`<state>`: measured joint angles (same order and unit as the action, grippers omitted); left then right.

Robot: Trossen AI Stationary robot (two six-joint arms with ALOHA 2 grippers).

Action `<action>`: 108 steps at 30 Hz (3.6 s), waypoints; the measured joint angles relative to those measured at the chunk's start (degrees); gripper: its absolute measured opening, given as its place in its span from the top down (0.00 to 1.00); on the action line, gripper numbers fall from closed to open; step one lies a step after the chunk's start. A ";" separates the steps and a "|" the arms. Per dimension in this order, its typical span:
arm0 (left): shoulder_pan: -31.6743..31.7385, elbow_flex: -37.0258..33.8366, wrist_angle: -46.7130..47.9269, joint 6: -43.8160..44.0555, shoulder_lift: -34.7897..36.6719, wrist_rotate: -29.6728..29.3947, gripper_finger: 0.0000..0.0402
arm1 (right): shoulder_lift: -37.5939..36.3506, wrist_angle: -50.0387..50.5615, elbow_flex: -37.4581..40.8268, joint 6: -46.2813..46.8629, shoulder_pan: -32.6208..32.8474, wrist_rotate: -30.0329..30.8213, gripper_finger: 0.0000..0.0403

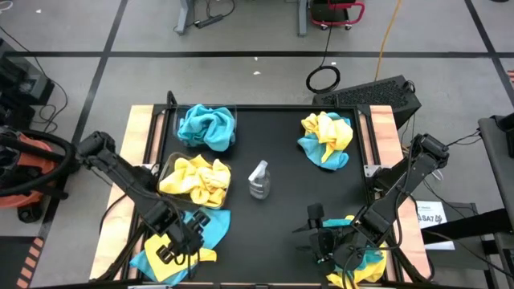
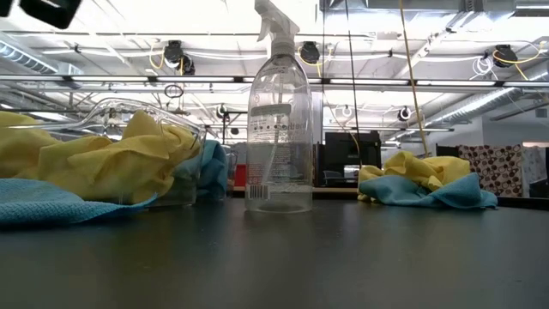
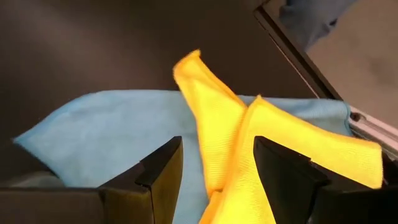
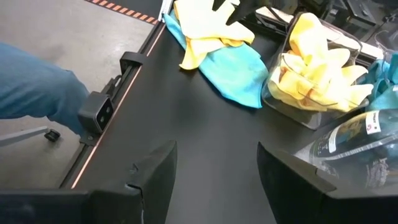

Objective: Sort microfiber towel by color & place in baskets
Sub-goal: Put the yellow microfiber cloth into the bottom transparent bin

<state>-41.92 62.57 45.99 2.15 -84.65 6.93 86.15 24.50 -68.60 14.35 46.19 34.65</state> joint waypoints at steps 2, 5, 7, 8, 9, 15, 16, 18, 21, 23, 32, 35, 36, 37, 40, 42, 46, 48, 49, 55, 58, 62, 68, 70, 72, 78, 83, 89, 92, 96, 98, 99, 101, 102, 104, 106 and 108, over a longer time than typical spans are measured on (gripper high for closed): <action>-0.80 0.00 -0.20 -0.02 -1.10 -0.12 0.49 | 0.00 -0.14 0.00 -0.31 0.00 0.02 0.47; -2.00 0.00 -0.62 -0.02 -2.79 -0.14 0.49 | 0.00 -0.12 0.00 -0.45 0.00 0.02 0.47; -2.55 0.00 -0.71 0.02 -4.01 -0.13 0.49 | 0.00 -0.12 0.00 -0.51 0.00 0.01 0.47; -2.85 0.00 -0.65 0.06 -4.60 -0.12 0.49 | 0.00 -0.10 0.00 -0.51 0.00 0.01 0.47; -3.03 0.00 -0.66 0.05 -5.21 -0.07 0.49 | 0.00 -0.10 0.00 -0.51 0.01 0.00 0.47; -4.41 0.00 1.53 0.02 -8.31 0.22 0.49 | 0.00 -0.12 0.00 -0.51 0.02 -0.11 0.47; -4.67 0.00 2.20 0.02 -8.74 0.40 0.49 | 0.00 -0.12 0.00 -0.51 0.02 -0.11 0.47; -4.91 0.00 3.12 0.02 -9.63 1.55 0.49 | 0.00 -0.12 0.00 -0.50 0.02 -0.15 0.47; -5.53 -0.82 3.02 0.01 -10.90 3.96 0.49 | 0.00 -0.15 0.00 -0.27 0.02 -0.17 0.47; -5.95 -1.06 2.94 0.00 -11.99 4.62 0.49 | 0.00 -0.19 0.00 -0.26 0.02 -0.20 0.47; -7.03 -1.16 3.10 -1.00 -14.57 4.08 0.71 | 0.00 -0.27 0.00 -0.26 0.02 -0.21 0.47; -6.98 -1.16 3.25 -0.98 -14.76 5.99 0.91 | 0.00 -0.27 0.00 -0.27 0.02 -0.21 0.47; -6.96 -1.16 3.31 -0.80 -14.76 6.61 0.95 | 0.00 -0.27 0.00 -0.27 0.02 -0.22 0.47; -6.88 -1.16 3.43 0.12 -14.76 6.66 0.97 | 0.00 -0.27 0.00 -0.29 0.02 -0.22 0.47; -6.62 -0.79 5.19 1.86 -14.41 6.62 0.97 | 0.00 -0.26 0.00 -0.46 0.03 -0.22 0.47; -6.37 0.85 7.11 2.01 -14.39 6.58 0.98 | 0.00 -0.26 0.00 -0.59 0.02 -0.22 0.47; -5.77 6.16 12.95 2.02 -14.38 4.05 0.99 | 0.00 -0.28 0.00 -1.23 0.04 -0.22 0.47; -5.54 9.62 15.84 1.95 -14.28 1.16 0.99 | 0.00 -0.36 0.00 -1.58 0.02 -0.20 0.47; -5.55 11.36 17.56 1.94 -14.20 -0.53 0.99 | 0.00 -0.42 0.00 -1.62 0.02 -0.20 0.47; -5.33 22.55 29.23 1.94 -14.08 -10.81 0.99 | 0.00 -0.74 0.00 -1.75 0.02 -0.20 0.47; -5.34 27.25 34.15 2.02 -14.08 -15.23 1.00 | 0.00 -0.73 0.00 -1.73 0.02 -0.20 0.47; -5.34 32.85 41.24 4.05 -14.06 -21.57 1.00 | 0.00 -0.71 0.00 -1.71 0.02 -0.20 0.47; -4.78 36.67 43.82 5.70 -11.62 -31.76 1.00 | 0.00 -0.36 0.02 -1.75 0.02 -0.21 0.47; -4.02 36.54 43.93 5.17 -10.20 -35.92 1.00 | 0.00 -0.27 0.02 -1.75 0.02 -0.20 0.47; -3.29 36.46 43.92 5.03 -9.30 -40.49 1.00 | 0.00 -0.27 0.02 -1.75 0.02 -0.21 0.47; 2.08 36.44 44.00 4.96 -6.25 -46.11 1.00 | 0.00 -0.27 0.02 -1.73 0.03 -0.42 0.47; 8.17 36.44 44.05 4.12 -4.63 -46.16 1.00 | 0.00 -0.25 0.02 -1.71 0.48 -0.46 0.47; 15.63 35.38 43.99 1.47 -3.64 -40.99 1.00 | 0.00 -0.25 0.02 -1.60 1.24 -0.45 0.47; 19.77 32.01 44.09 1.48 -3.22 -37.51 1.00 | 0.00 -0.27 0.02 -1.57 1.62 -0.46 0.47; 24.22 25.57 44.03 1.54 -3.26 -33.26 1.00 | 0.00 -0.25 0.02 -1.58 1.63 -0.44 0.47; 25.88 21.84 43.86 1.01 -3.20 -31.43 1.00 | 0.00 -0.23 0.02 -1.65 1.62 -0.44 0.47; 26.64 19.96 43.36 0.35 -3.22 -30.55 1.00 | 0.00 -0.25 0.02 -1.71 1.62 -0.44 0.47; 27.70 16.45 42.10 -0.08 -3.27 -29.13 1.00 | 0.00 -0.23 0.02 -1.82 1.62 -0.44 0.47; 28.18 15.03 41.68 -0.68 -3.27 -28.45 1.00 | 0.00 -0.21 0.02 -1.88 1.62 -0.44 0.47; 28.76 12.22 40.03 -1.58 -3.27 -26.54 1.00 | 0.00 -0.19 0.02 -1.95 1.62 -0.44 0.47; 29.27 9.77 37.73 -2.84 -3.27 -25.35 0.99 | 0.00 -0.11 0.02 -1.97 1.62 -0.44 0.47; 29.82 7.37 35.11 -4.01 -3.27 -24.99 0.99 | 0.00 0.11 0.02 -1.97 1.60 -0.44 0.47</action>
<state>-12.10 69.93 81.10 -1.86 -87.92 -18.06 86.15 24.61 -68.58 12.38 47.79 34.22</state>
